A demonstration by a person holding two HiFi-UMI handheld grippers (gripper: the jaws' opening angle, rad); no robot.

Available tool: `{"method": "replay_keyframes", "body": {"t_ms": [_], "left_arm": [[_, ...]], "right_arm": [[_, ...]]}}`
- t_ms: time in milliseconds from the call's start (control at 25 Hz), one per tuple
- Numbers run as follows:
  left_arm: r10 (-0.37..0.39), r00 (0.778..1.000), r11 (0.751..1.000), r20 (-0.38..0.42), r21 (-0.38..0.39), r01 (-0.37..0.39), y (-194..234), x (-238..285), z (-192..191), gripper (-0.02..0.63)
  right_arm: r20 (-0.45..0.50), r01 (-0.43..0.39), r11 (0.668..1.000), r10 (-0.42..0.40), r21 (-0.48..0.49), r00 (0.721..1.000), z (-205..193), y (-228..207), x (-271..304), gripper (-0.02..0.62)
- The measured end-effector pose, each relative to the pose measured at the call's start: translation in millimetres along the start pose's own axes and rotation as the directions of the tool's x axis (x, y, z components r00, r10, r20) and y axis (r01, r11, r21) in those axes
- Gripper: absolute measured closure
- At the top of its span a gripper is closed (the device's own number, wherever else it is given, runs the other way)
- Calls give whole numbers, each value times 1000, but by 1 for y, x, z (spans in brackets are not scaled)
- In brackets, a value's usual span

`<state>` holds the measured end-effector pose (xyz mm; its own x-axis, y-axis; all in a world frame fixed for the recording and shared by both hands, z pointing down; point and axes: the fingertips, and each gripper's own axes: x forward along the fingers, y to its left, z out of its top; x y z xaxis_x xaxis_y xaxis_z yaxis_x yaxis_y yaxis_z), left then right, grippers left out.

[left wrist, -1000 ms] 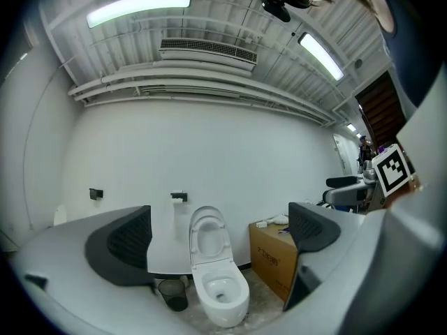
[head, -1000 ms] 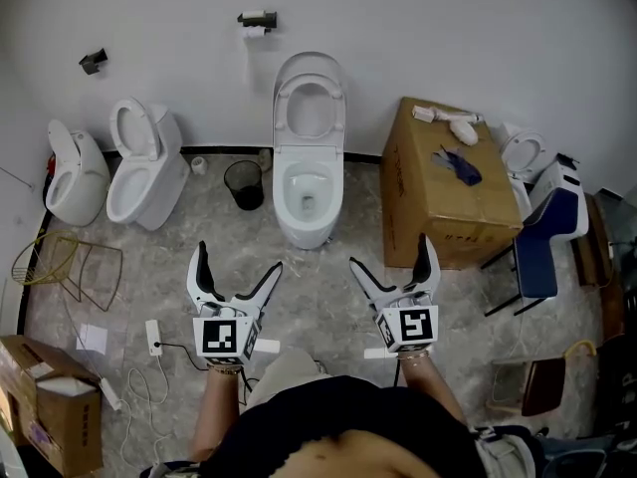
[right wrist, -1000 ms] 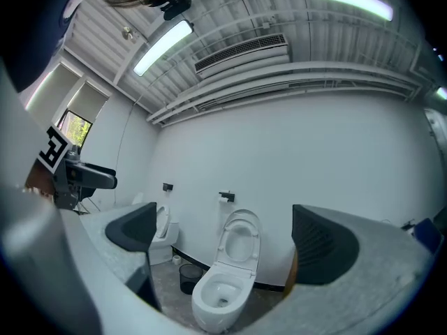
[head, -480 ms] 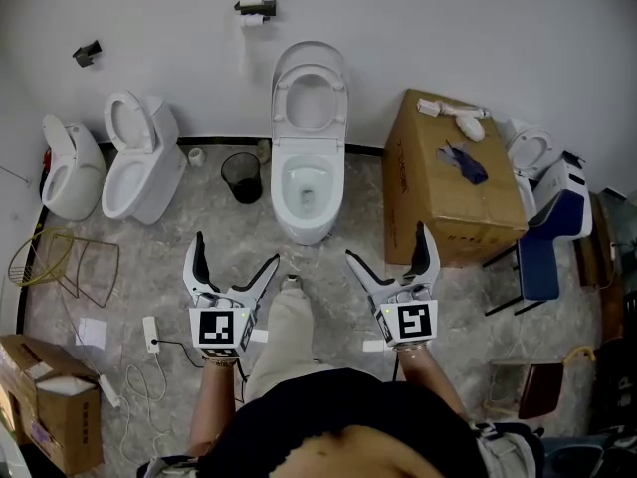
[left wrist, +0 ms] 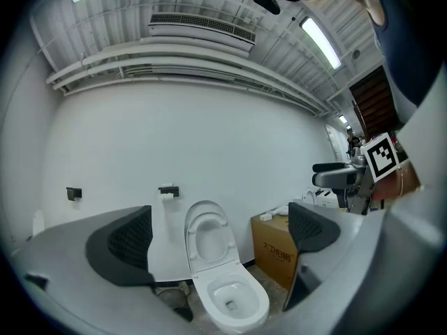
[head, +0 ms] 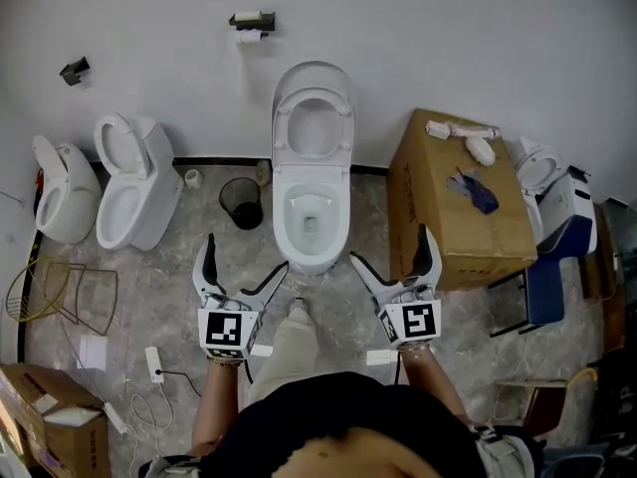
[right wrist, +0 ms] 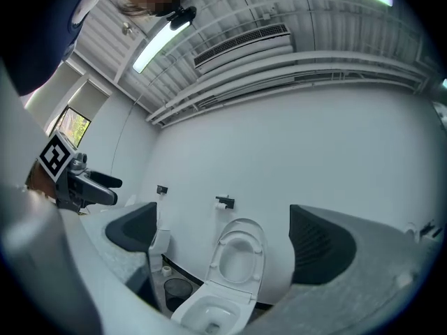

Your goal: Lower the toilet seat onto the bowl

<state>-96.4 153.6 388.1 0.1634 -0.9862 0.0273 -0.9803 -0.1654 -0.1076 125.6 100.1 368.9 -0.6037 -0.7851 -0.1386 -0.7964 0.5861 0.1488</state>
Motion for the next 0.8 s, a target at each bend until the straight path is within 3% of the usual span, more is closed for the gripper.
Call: {"method": "replay_keyframes", "body": {"t_ms": [520, 800], "left_arm": [[-90, 996, 996, 11, 0, 90, 82, 168, 8, 28], [-157, 988, 987, -5, -35, 156, 106, 233, 0, 28]], "right_arm": [[-21, 67, 997, -66, 31, 998, -25, -64, 169, 14], [-46, 97, 994, -95, 55, 994, -48, -90, 232, 14]]}}
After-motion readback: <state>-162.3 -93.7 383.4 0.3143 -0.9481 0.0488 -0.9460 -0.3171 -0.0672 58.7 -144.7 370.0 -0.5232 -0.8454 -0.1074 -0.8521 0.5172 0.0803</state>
